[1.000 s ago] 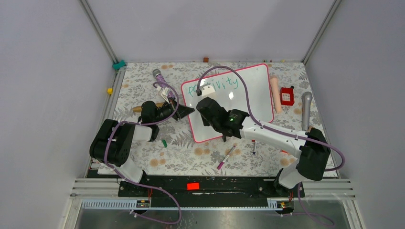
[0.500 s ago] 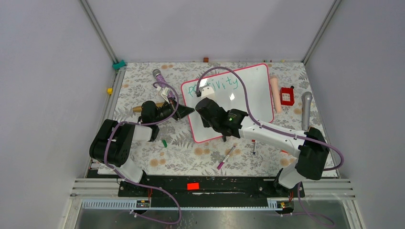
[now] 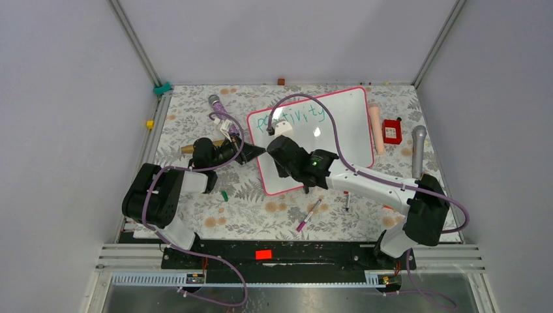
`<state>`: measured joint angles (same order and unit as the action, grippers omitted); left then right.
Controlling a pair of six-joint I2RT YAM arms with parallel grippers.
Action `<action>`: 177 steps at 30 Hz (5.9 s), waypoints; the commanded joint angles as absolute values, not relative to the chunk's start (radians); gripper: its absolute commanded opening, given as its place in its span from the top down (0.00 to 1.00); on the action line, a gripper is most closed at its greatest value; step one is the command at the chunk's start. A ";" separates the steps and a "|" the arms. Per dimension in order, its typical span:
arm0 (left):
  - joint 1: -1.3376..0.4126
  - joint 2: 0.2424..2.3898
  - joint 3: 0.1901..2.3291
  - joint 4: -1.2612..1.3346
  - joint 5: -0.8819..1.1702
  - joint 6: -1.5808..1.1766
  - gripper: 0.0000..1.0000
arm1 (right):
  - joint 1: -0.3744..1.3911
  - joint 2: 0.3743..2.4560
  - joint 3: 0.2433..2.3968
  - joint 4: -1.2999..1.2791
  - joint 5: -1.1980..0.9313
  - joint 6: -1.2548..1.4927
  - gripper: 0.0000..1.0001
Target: Write a sentence on the whiteboard
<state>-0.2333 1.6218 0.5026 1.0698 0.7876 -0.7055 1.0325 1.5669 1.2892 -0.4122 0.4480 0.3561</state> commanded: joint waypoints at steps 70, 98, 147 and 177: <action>-0.199 1.517 0.430 1.054 0.722 -0.571 1.00 | -0.291 1.292 1.128 -0.049 -0.515 0.786 1.00; -0.286 1.458 0.524 0.798 0.706 -0.417 1.00 | -0.293 0.995 0.924 -0.244 -0.195 0.679 1.00; -0.282 1.433 0.437 0.861 0.584 -0.374 1.00 | 1.177 1.292 1.127 -0.360 0.643 0.397 1.00; -0.282 1.430 0.442 0.854 0.583 -0.371 1.00 | 1.181 1.421 1.182 -0.407 0.699 0.423 1.00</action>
<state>-0.2958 1.4387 0.4492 0.8406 0.7769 -0.5163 1.1702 1.4132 1.1416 -0.4015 0.6418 0.4126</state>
